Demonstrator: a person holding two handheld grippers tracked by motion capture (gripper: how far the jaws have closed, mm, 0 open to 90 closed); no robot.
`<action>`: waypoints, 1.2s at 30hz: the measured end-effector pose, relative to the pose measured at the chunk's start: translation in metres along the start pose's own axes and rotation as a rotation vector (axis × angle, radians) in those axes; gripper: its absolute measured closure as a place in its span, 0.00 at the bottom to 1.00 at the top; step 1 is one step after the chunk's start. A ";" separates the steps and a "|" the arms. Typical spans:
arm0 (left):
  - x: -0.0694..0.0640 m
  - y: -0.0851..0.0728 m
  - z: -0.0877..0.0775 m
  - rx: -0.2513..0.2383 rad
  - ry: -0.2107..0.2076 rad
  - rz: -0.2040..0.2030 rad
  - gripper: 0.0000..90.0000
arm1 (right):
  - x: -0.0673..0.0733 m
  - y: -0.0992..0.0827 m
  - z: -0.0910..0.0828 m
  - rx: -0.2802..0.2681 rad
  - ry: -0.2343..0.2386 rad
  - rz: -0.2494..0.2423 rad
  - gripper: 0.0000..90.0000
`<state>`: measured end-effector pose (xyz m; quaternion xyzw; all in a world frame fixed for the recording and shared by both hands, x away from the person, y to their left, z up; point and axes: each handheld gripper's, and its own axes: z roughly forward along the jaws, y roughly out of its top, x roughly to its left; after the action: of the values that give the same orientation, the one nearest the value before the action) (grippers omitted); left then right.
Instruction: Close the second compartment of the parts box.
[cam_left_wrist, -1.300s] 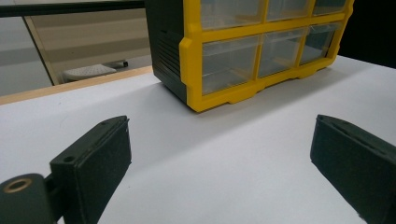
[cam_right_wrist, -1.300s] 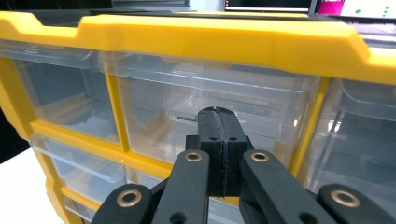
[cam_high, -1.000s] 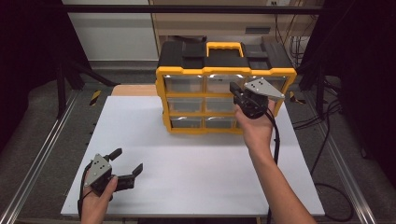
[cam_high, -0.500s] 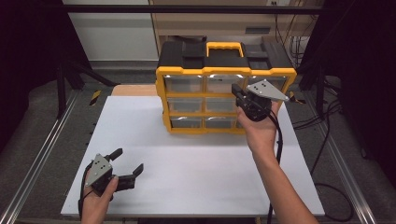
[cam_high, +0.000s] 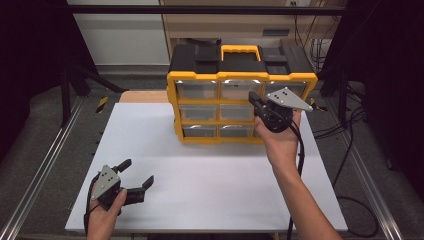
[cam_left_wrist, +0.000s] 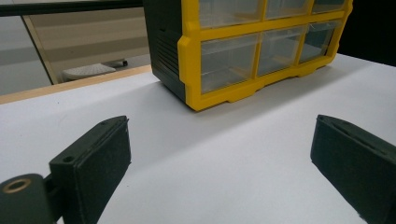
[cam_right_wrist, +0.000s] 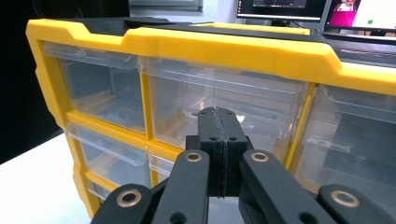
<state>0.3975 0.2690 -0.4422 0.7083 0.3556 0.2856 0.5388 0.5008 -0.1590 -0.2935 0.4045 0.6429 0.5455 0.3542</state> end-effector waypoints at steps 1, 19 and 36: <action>0.000 0.000 0.000 -0.001 -0.001 -0.001 0.06 | 0.000 0.000 0.000 -0.001 0.000 -0.001 1.00; -0.001 0.001 0.000 0.000 -0.001 0.001 0.06 | 0.008 0.001 -0.014 0.009 0.039 -0.071 0.85; -0.001 0.000 0.000 -0.002 0.001 -0.001 0.06 | 0.009 0.002 -0.018 0.016 0.097 -0.063 0.44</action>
<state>0.3968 0.2686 -0.4417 0.7075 0.3561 0.2857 0.5395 0.4809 -0.1579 -0.2887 0.3597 0.6762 0.5479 0.3364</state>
